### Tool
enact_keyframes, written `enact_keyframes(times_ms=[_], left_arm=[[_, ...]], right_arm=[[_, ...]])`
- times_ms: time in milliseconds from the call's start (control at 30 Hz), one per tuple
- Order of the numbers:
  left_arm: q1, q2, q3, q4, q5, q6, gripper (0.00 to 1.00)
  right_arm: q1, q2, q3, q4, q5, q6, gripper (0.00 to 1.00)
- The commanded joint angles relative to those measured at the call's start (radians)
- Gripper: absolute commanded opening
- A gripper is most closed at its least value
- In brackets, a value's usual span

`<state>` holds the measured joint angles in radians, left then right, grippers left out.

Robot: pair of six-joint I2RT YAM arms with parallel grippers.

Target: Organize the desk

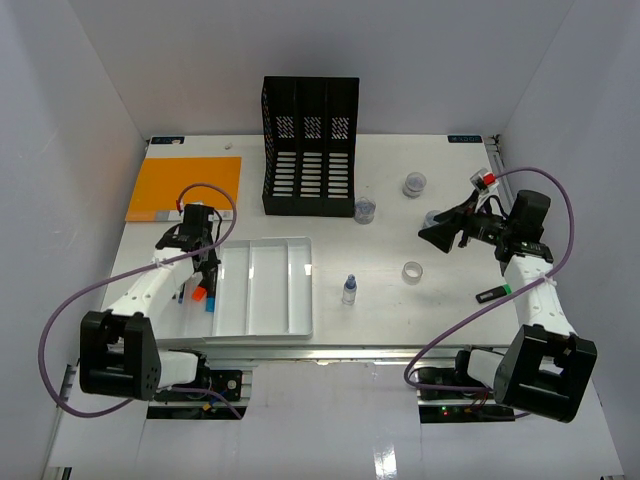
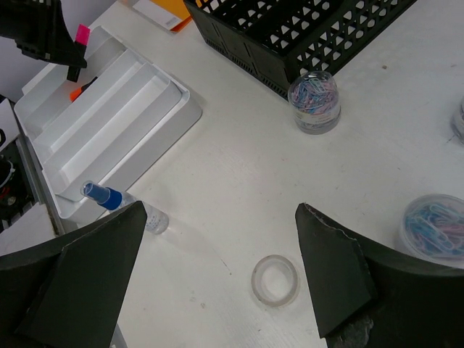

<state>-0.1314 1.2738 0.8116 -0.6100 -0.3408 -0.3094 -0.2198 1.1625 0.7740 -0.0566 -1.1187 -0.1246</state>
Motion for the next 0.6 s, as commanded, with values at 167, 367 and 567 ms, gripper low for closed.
enact_keyframes(times_ms=[167, 367, 567], left_arm=[[0.027, 0.108, 0.034, 0.015, -0.079, 0.06, 0.39], [0.027, 0.031, 0.047, 0.022, 0.033, 0.044, 0.75], [0.027, -0.074, 0.06, 0.044, 0.272, 0.024, 0.89]], right_arm=[[-0.056, -0.026, -0.009, -0.012, -0.11, -0.078, 0.9], [-0.06, 0.022, 0.175, -0.545, -0.109, -0.638, 0.9], [-0.06, 0.161, 0.396, -1.087, 0.198, -1.324, 0.9]])
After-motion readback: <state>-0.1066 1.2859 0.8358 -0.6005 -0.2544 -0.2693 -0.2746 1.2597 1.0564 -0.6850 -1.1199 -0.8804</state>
